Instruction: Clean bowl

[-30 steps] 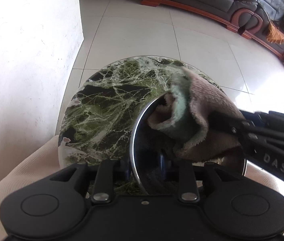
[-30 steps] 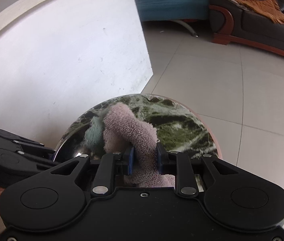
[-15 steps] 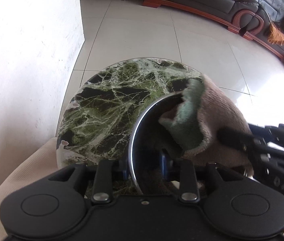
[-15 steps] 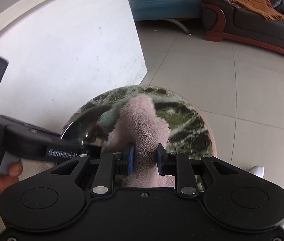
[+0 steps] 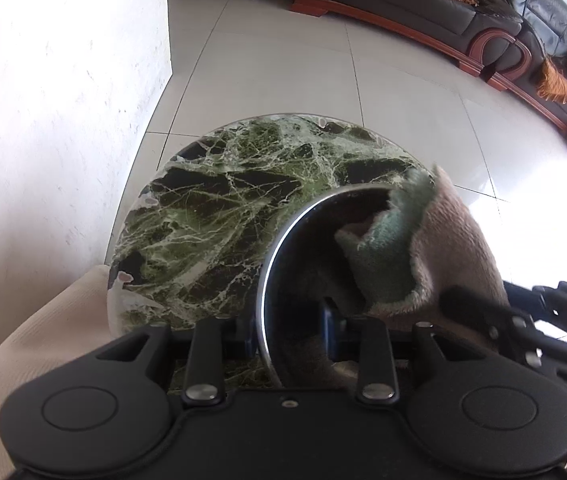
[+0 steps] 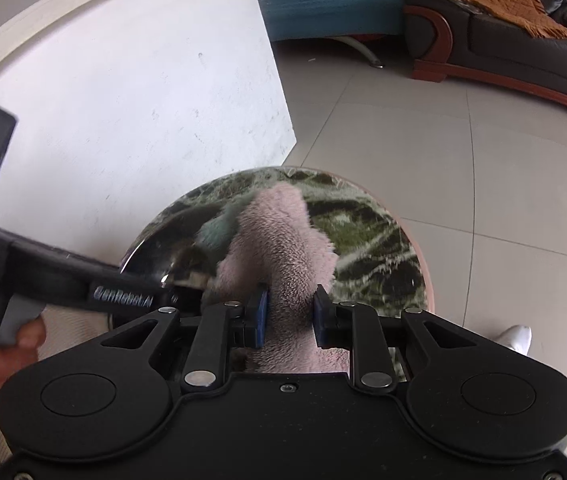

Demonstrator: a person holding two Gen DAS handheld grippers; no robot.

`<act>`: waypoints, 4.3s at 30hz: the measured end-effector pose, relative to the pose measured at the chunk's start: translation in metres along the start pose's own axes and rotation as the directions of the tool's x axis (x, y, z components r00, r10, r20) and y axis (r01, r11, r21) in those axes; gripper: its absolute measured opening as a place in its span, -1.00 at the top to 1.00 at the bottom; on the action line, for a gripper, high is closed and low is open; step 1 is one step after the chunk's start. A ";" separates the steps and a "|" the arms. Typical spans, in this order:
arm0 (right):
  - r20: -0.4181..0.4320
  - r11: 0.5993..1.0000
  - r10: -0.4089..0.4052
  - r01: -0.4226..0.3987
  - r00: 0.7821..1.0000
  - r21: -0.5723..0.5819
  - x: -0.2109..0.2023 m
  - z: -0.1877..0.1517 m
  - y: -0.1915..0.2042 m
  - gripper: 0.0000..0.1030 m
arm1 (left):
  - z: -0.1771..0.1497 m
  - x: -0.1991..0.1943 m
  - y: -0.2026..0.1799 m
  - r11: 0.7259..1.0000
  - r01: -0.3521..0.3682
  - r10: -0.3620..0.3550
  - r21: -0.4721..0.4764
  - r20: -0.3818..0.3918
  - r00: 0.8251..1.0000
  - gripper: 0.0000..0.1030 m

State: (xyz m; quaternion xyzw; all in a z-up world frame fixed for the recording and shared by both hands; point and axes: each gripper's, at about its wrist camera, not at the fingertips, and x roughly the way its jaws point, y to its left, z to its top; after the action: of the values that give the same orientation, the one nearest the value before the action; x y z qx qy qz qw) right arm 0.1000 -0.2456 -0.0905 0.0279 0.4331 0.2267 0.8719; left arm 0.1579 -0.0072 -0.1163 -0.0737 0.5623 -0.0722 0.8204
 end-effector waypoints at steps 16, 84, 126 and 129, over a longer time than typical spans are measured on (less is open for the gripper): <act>0.030 0.999 0.022 -0.021 0.999 -0.025 0.018 0.025 -0.002 0.58 | -0.001 0.000 -0.005 0.999 -0.013 0.013 0.035 -0.001 1.000 0.41; -0.019 0.996 0.009 -0.010 1.000 -0.086 0.002 0.007 0.007 0.57 | -0.003 -0.003 -0.009 0.997 -0.015 0.016 0.075 -0.016 1.000 0.24; -0.006 0.995 0.003 -0.004 1.000 -0.098 0.005 0.012 0.009 0.58 | 0.002 -0.016 0.006 1.000 0.001 -0.002 0.023 0.027 1.000 0.75; 0.011 0.994 -0.004 0.005 1.000 -0.111 0.012 0.024 0.009 0.58 | 0.002 -0.016 0.005 0.999 -0.003 0.002 0.033 0.028 1.000 0.75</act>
State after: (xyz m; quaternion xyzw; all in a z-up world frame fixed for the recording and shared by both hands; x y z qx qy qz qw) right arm 0.1208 -0.2290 -0.0823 -0.0205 0.4153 0.2482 0.8749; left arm 0.1539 0.0013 -0.1023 -0.0606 0.5497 -0.0794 0.8293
